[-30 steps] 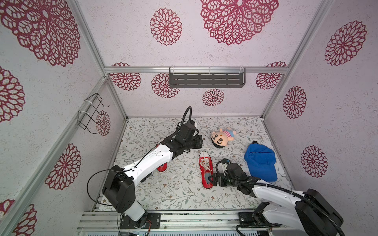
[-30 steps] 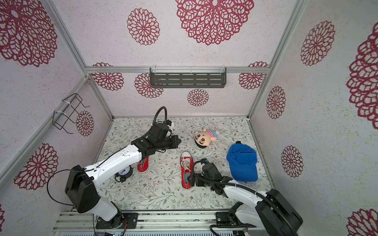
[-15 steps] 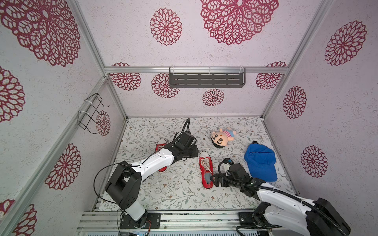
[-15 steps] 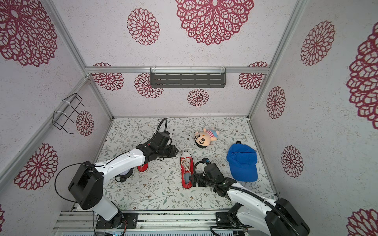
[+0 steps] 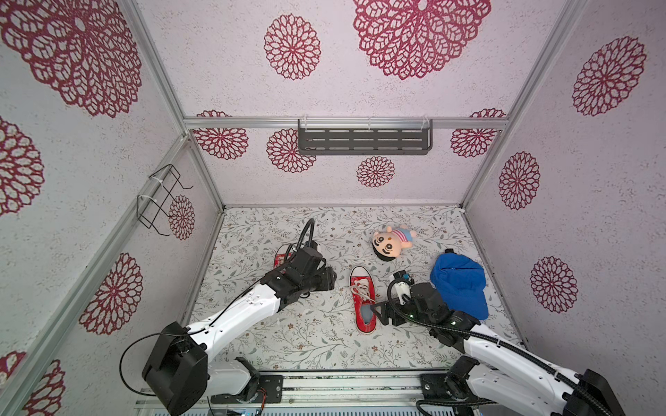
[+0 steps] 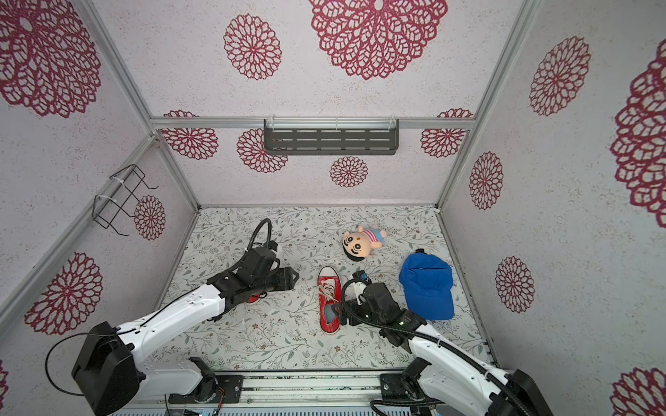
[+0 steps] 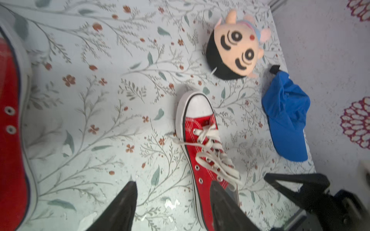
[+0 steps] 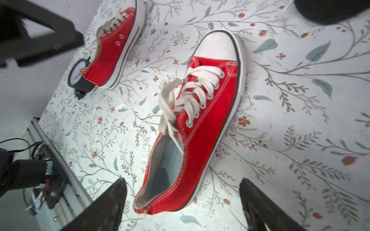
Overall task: Remove the insole from the shoe
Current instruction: Untie the shoelace on the shoe.
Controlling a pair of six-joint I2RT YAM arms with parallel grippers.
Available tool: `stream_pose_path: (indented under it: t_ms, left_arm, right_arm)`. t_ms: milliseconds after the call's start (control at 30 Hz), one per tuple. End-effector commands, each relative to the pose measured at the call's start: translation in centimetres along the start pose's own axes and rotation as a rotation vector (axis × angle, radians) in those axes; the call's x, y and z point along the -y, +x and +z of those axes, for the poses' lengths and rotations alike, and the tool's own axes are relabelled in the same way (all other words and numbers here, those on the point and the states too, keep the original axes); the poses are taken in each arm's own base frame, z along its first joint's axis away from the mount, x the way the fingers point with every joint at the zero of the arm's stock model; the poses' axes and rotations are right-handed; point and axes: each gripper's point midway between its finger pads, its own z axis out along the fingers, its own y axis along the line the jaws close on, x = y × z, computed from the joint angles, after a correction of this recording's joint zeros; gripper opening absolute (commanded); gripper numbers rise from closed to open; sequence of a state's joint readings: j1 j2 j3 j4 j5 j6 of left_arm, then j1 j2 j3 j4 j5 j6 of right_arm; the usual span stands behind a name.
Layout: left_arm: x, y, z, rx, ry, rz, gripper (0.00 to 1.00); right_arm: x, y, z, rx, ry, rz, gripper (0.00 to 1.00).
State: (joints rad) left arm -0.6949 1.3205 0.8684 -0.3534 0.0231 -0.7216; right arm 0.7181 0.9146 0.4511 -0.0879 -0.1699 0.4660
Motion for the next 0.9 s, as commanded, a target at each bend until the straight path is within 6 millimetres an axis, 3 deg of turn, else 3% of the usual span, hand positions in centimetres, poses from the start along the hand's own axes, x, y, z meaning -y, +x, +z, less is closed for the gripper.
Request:
stream_pose_path:
  t_ms: [0, 267, 400, 867]
  left_arm:
    - [1.7, 2.2, 0.9, -0.042, 0.066, -0.010, 0.62]
    - [2.5, 4.8, 2.8, -0.091, 0.071, -0.019, 0.62]
    - [2.5, 5.8, 3.6, -0.116, 0.062, -0.015, 0.62]
    - [2.4, 5.8, 4.0, -0.114, 0.031, 0.002, 0.62]
  right_arm:
    - [-1.7, -1.4, 0.3, 0.017, -0.073, -0.084, 0.86]
    - [-1.3, -3.0, 1.8, 0.068, -0.170, -0.016, 0.71]
    - [-1.3, -3.4, 2.1, 0.074, -0.209, 0.000, 0.58]
    - [-0.7, -1.6, 4.0, -0.009, -0.251, 0.078, 0.43]
